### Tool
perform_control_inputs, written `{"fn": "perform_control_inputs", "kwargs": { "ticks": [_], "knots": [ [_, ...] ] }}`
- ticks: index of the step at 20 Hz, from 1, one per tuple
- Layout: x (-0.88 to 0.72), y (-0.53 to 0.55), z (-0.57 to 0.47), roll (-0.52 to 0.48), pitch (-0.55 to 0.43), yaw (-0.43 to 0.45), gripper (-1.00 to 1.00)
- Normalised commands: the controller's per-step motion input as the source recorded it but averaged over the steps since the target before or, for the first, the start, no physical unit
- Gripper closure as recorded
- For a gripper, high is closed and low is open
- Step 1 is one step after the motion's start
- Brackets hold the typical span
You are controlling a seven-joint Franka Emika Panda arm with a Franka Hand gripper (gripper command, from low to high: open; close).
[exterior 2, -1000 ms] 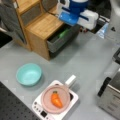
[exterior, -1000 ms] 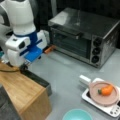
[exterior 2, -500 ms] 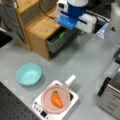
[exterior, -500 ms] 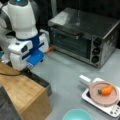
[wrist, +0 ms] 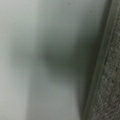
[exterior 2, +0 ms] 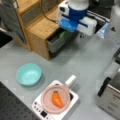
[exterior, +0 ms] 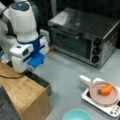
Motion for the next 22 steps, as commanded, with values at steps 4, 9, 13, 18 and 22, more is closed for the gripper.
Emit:
{"fn": "perform_control_inputs", "kwargs": {
  "ticks": [4, 9, 13, 18, 22],
  "knots": [
    [-0.10, 0.00, -0.12, -0.034, -0.128, -0.064, -1.00],
    [-0.10, 0.00, -0.13, -0.021, -0.133, -0.068, -1.00],
    [-0.10, 0.07, -0.15, -0.005, -0.132, -0.092, -1.00],
    [-0.08, 0.20, -0.14, -0.003, -0.139, -0.149, -1.00],
    [-0.04, 0.30, -0.12, -0.012, -0.137, -0.157, -1.00]
  ]
}}
